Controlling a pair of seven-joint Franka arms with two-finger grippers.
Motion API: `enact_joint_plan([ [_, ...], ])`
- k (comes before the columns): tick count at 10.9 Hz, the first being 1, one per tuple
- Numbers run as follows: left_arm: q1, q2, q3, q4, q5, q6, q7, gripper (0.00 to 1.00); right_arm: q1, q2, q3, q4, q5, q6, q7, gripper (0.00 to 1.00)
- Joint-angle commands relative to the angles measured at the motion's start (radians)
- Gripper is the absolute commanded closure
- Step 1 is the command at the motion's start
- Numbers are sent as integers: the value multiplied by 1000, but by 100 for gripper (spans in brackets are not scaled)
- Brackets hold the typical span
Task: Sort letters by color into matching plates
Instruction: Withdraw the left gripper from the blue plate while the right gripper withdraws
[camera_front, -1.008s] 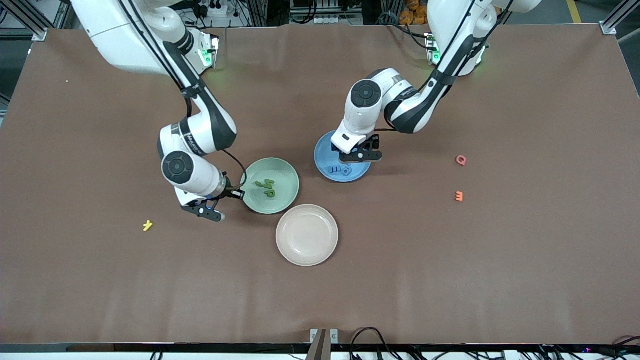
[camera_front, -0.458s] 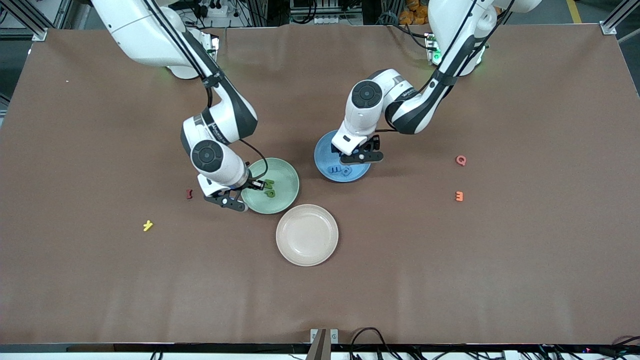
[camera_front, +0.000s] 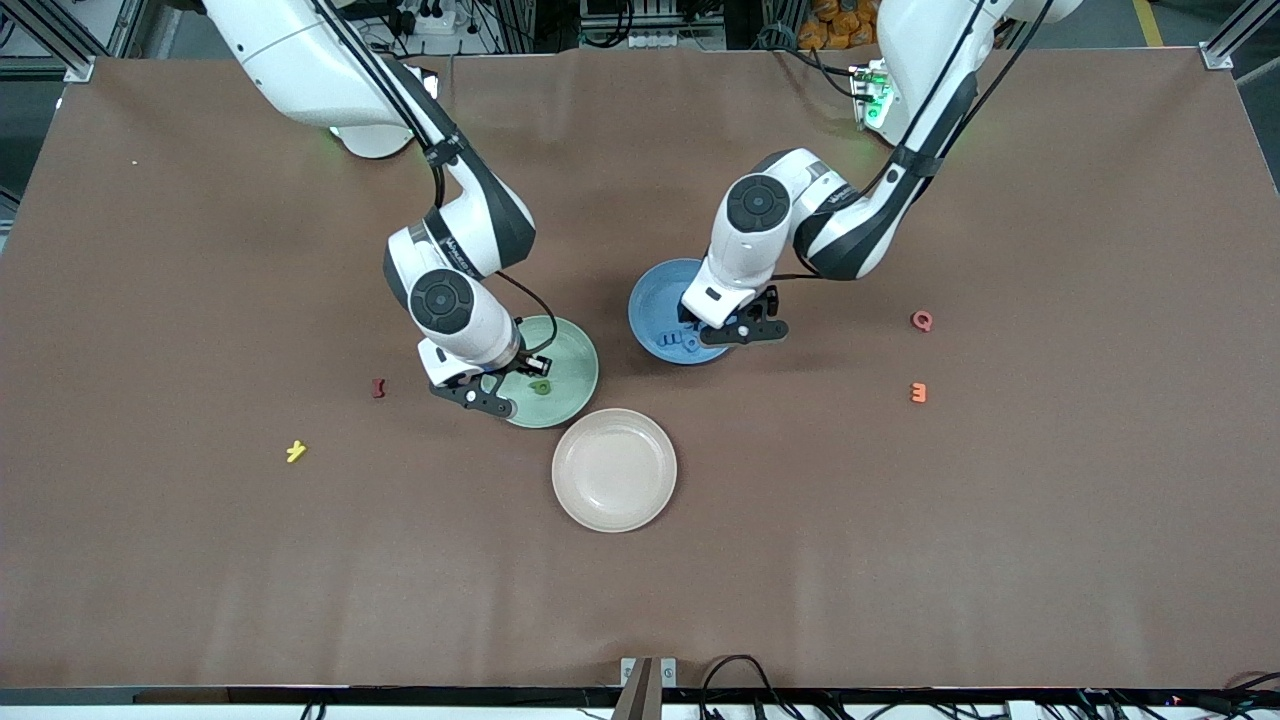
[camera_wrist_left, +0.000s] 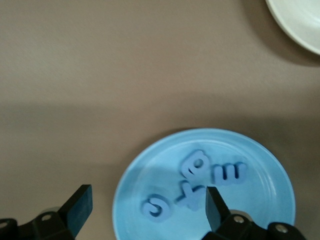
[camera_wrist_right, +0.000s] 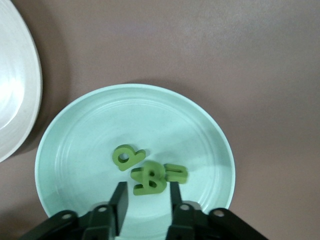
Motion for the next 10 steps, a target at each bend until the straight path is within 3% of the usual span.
enact_joint_plan([
  [1, 94, -62, -36, -8, 16, -69, 119, 0, 14, 13, -3, 27, -1, -20, 44, 0],
  [4, 135, -78, -41, -9, 13, -79, 182, 0, 1, 7, -8, 31, -6, -22, 1, 0],
  [10, 256, -134, -32, -14, 13, -157, 391, 0, -153, -17, -58, 86, -11, -131, -418, 0],
])
